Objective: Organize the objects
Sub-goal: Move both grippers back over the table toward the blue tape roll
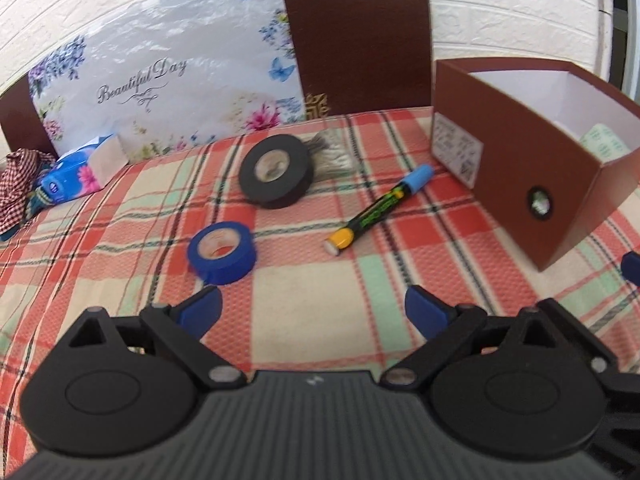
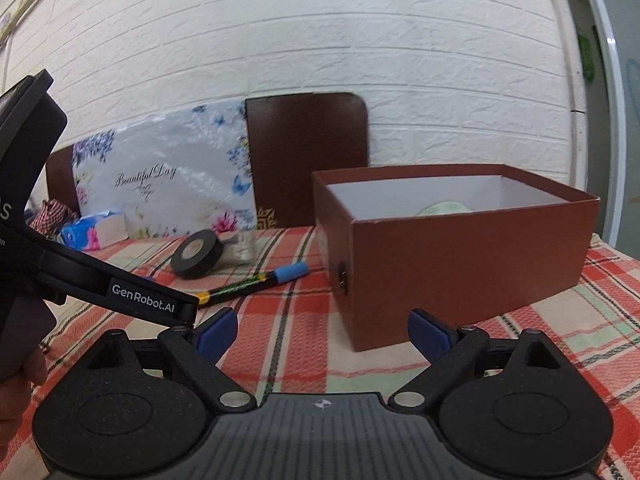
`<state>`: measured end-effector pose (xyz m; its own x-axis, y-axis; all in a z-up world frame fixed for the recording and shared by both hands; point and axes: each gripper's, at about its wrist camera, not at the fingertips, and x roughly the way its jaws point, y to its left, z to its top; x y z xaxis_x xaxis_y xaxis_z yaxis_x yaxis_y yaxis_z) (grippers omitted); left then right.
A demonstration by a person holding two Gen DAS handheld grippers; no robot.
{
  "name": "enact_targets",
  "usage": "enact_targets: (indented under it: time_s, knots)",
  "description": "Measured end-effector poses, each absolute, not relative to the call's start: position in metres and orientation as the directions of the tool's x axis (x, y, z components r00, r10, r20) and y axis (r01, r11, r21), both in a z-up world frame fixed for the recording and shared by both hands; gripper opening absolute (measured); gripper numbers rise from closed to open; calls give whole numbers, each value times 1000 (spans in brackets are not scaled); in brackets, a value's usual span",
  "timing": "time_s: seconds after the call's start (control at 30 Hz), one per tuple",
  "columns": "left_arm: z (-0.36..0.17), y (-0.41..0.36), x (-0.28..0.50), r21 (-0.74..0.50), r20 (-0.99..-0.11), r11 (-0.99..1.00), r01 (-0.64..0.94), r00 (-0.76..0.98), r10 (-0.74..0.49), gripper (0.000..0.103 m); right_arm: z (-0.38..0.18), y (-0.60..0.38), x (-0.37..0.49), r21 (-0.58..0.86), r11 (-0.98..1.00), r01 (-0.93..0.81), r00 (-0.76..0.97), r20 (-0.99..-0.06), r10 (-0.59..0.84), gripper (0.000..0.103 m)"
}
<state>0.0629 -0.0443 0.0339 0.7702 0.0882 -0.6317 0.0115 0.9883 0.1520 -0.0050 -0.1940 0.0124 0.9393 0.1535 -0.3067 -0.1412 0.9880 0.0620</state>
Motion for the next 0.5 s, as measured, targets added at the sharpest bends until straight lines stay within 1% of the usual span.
enact_targets:
  time_s: [0.2,0.37,0.43,0.5]
  knots:
    - [20,-8,65,155,-637,986,-54,758,142,99,10,-181,-2,41,983,-180,915,-360,183,93]
    - [6,43,71,159,-645,974,-161,730,226,99,7,-168,3,8,975,-222,892,-401,207,92]
    - [1,68,71,124,-638,971,-206,733,236,103,6,-162,7,0,970,-244,879,-422,221,92]
    - [-2,93,73,75,-639,965,-250,731,239,103,4,-155,12,-5,963,-268,865,-442,239,92]
